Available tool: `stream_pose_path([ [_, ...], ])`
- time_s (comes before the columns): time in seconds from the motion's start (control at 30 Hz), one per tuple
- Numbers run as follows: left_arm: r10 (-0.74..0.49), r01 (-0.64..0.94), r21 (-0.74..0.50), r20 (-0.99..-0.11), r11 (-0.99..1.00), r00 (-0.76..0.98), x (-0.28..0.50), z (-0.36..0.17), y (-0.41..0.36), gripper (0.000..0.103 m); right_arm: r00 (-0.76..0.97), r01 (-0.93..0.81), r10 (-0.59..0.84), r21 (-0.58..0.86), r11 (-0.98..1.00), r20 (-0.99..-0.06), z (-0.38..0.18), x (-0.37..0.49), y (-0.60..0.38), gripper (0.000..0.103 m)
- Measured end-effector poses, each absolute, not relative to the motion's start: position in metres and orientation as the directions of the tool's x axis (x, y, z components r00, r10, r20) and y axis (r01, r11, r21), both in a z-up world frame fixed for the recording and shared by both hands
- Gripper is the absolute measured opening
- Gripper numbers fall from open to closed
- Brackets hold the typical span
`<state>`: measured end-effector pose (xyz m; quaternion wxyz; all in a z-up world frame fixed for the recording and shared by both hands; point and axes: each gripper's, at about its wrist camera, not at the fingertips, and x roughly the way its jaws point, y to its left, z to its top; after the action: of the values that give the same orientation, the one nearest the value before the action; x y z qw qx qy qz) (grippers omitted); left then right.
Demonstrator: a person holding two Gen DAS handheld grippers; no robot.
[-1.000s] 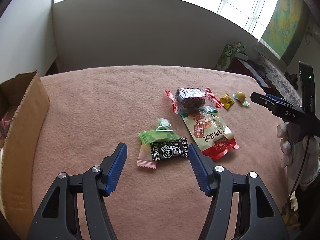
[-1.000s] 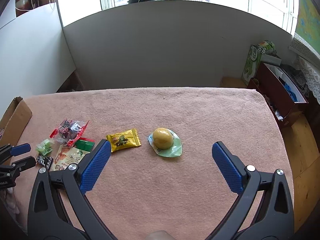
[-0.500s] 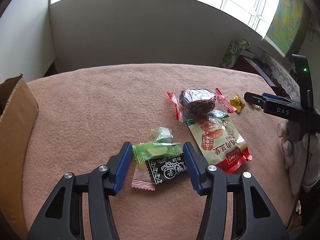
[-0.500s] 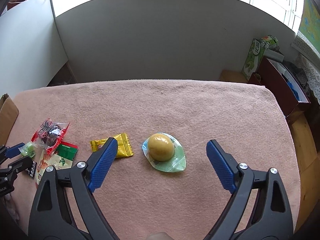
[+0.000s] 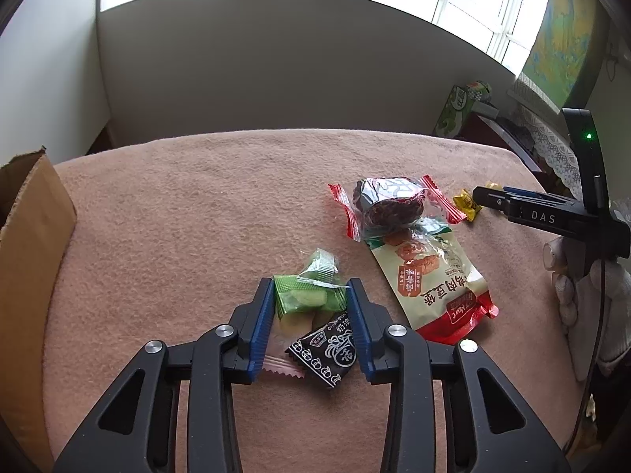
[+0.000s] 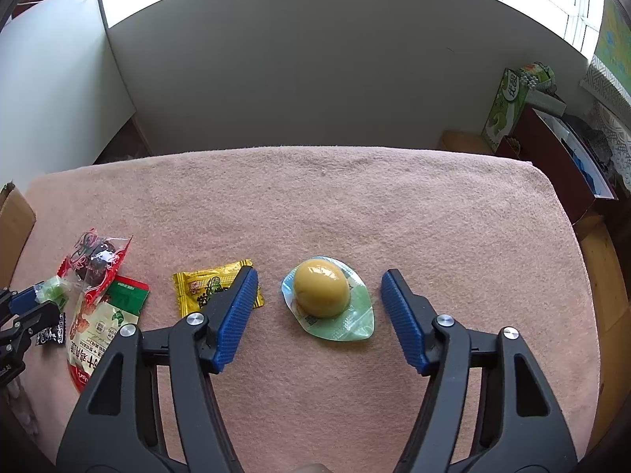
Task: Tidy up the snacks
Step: 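Close the left tool on the green wrapped candy while the right tool grasps the braised egg, then lift the green candy with the left tool while the right tool lifts the egg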
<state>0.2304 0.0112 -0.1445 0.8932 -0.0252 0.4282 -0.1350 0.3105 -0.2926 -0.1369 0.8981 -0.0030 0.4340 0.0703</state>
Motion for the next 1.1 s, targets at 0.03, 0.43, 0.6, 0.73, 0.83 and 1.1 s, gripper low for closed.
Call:
stream_pose_path([
  [0.03,-0.264,0.22,-0.162,-0.758,0.962,0.597,0.231,-0.144,0.011,0.032,0.614,-0.128,0.123,0.055,0.99,-0.78,-0.137,0.309,-0.292,0.067],
  [0.43,-0.282,0.219,-0.187,-0.755,0.958,0.592,0.23,-0.144,0.019,0.03,0.626,-0.103,0.127,0.08,0.991,-0.769,-0.137,0.309,-0.3,0.047],
  [0.6,-0.291,0.213,-0.202,-0.756,0.956,0.587,0.229,-0.144,0.026,0.02,0.629,-0.099,0.133,0.091,0.991,-0.766,-0.137,0.308,-0.3,0.046],
  [0.73,-0.287,0.219,-0.192,-0.758,0.957,0.586,0.227,-0.144,0.026,0.019,0.632,-0.097,0.136,0.097,0.991,-0.763,-0.137,0.308,-0.301,0.046],
  [0.83,-0.289,0.22,-0.194,-0.758,0.956,0.586,0.226,-0.143,0.027,0.018,0.636,-0.093,0.139,0.103,0.99,-0.759,-0.136,0.308,-0.303,0.046],
  [1.1,-0.298,0.22,-0.206,-0.75,0.954,0.59,0.217,-0.14,0.035,0.012,0.648,-0.092,0.142,0.108,0.99,-0.748,-0.134,0.303,-0.303,0.04],
])
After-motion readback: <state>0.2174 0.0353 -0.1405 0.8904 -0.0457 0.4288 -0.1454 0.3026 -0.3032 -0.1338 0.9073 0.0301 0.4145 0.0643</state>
